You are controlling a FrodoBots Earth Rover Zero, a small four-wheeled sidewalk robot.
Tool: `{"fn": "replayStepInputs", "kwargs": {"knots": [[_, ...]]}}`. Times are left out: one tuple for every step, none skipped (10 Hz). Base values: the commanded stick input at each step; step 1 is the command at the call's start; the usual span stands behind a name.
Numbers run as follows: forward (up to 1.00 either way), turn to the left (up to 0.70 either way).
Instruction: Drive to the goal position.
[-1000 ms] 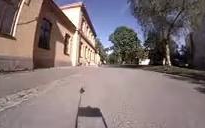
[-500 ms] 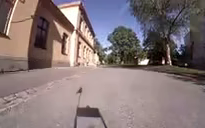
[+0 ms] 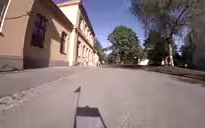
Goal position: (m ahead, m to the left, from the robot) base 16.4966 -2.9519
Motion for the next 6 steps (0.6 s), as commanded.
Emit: {"fn": "replayStepInputs", "kwargs": {"knots": [[0.85,0.0],[0.85,0.0],[0.85,0.0],[0.85,0.0],[0.85,0.0],[0.85,0.0]]}}
